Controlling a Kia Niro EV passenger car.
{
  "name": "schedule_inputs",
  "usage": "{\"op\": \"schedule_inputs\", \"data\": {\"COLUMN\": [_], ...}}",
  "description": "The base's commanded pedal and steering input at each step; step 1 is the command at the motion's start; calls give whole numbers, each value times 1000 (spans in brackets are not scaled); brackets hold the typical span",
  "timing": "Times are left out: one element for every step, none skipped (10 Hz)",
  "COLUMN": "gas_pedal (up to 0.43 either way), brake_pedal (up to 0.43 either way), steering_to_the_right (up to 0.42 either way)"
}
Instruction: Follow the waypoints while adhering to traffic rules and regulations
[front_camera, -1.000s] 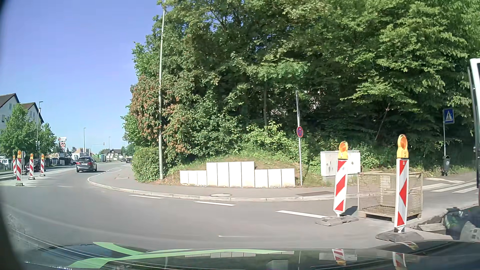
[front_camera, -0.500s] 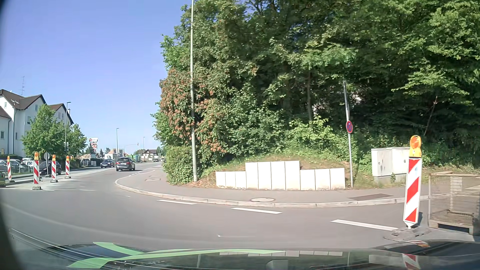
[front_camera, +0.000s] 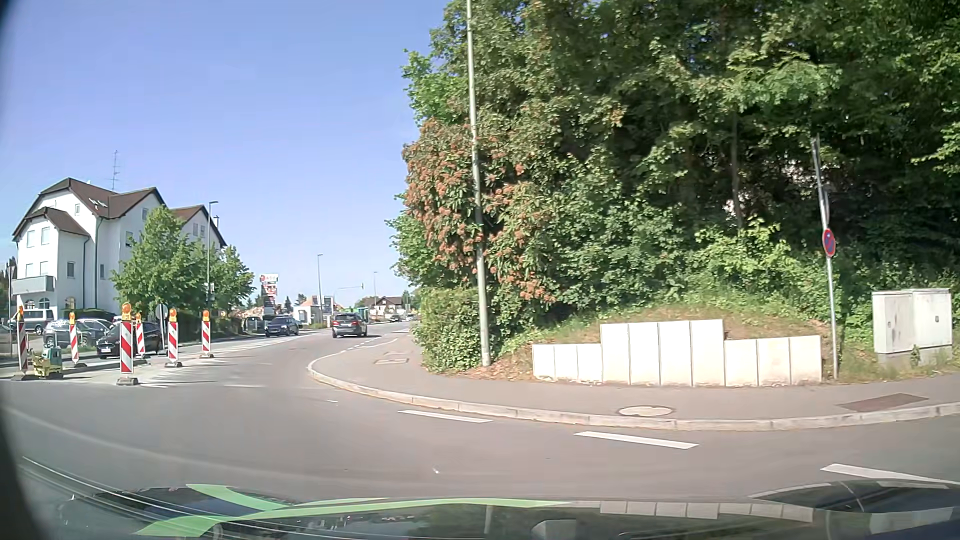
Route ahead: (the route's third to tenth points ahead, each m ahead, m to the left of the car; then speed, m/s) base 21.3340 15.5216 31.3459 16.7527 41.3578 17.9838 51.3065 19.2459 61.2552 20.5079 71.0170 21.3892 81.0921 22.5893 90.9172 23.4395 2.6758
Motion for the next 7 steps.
{"op": "schedule_inputs", "data": {"gas_pedal": [59, 79, 87, 98, 98, 98, 98], "brake_pedal": [0, 0, 0, 0, 0, 0, 0], "steering_to_the_right": [-483, -483, -482, -479, -473, -458, -443]}}
